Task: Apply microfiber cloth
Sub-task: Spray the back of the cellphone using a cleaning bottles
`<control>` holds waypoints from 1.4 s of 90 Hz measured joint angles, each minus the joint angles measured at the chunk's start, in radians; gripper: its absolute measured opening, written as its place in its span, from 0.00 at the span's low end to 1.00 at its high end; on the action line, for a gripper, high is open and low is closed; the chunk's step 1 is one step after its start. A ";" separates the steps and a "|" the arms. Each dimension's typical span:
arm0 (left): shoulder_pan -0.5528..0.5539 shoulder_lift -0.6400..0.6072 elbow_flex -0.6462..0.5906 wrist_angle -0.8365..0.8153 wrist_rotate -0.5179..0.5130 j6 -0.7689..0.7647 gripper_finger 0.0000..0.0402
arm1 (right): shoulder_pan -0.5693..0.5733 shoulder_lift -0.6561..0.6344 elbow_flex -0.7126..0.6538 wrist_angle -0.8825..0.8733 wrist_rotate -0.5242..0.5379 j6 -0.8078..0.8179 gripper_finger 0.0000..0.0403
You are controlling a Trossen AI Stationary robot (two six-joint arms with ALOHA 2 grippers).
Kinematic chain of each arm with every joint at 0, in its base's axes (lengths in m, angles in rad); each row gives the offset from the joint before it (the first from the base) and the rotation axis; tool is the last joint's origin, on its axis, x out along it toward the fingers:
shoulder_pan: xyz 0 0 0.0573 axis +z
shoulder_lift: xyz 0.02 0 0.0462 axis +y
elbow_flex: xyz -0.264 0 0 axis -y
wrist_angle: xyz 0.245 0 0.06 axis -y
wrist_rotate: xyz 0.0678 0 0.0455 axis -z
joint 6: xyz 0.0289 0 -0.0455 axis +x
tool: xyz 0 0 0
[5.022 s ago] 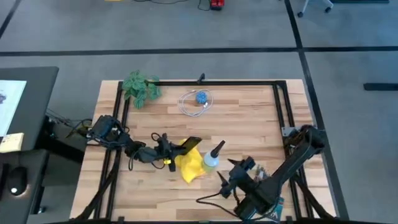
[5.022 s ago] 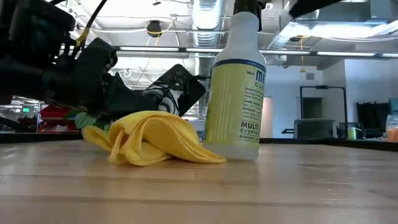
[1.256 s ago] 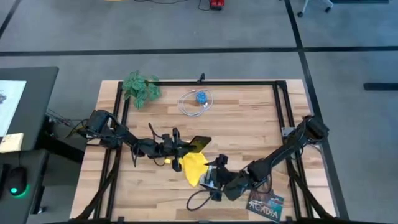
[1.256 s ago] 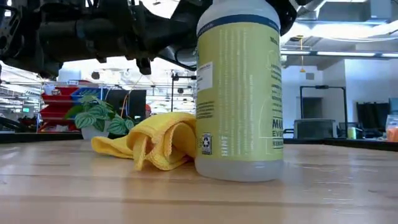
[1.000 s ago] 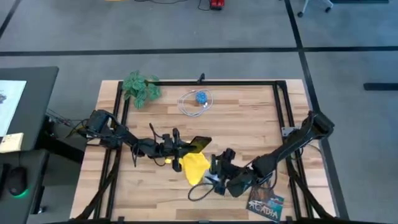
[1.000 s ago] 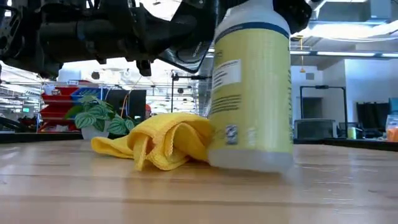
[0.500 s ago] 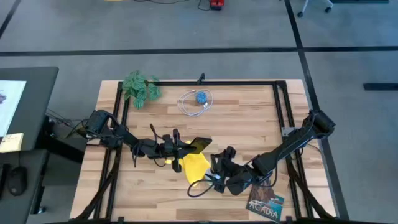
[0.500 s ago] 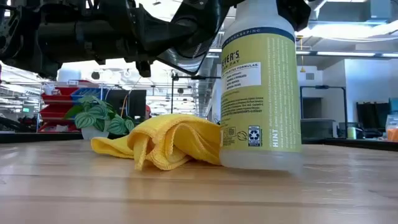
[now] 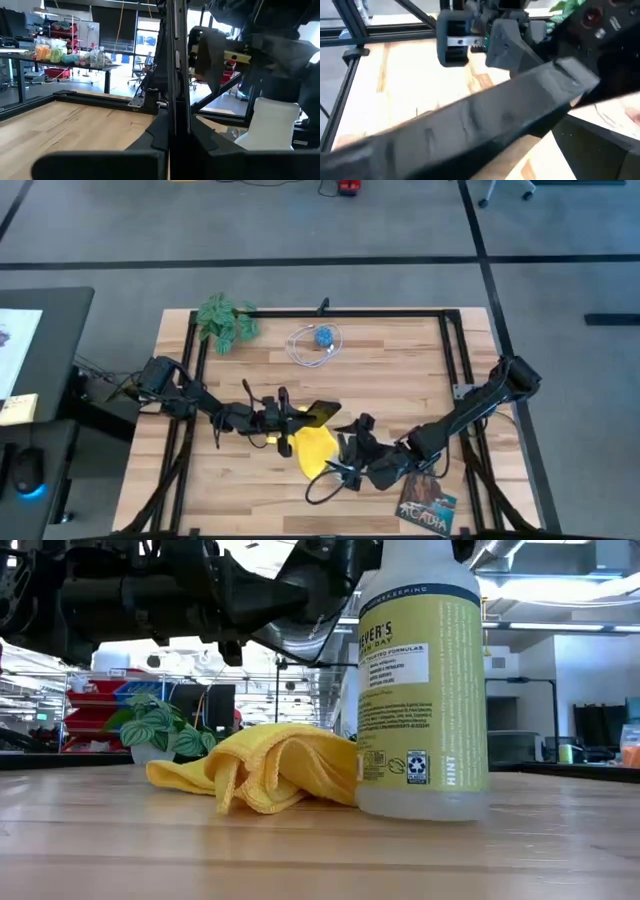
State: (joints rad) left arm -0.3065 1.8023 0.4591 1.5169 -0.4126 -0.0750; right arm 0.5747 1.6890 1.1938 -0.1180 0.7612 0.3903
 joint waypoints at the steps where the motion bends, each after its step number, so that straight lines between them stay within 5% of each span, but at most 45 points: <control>1: 0.000 0.000 0.000 0.000 0.001 0.000 0.03 | 0.000 0.000 0.000 0.002 0.000 -0.003 0.94; 43: -0.003 -0.004 0.081 0.004 0.072 0.123 0.03 | 0.007 0.000 0.000 0.067 -0.085 -0.044 0.94; 77: -0.054 -0.204 0.097 -0.304 -0.021 0.216 0.03 | 0.005 0.000 0.000 0.067 -0.085 -0.040 0.92; 101: -0.077 -0.283 0.097 -0.407 -0.061 0.233 0.03 | 0.004 0.000 0.000 0.066 -0.085 -0.038 0.75; 126: -0.077 -0.278 0.097 -0.430 -0.064 0.215 0.03 | 0.004 0.000 0.000 0.060 -0.083 0.011 0.45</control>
State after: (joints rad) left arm -0.3832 1.5242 0.5564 1.0870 -0.4767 0.1403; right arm 0.5789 1.6890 1.1938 -0.0579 0.6777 0.4015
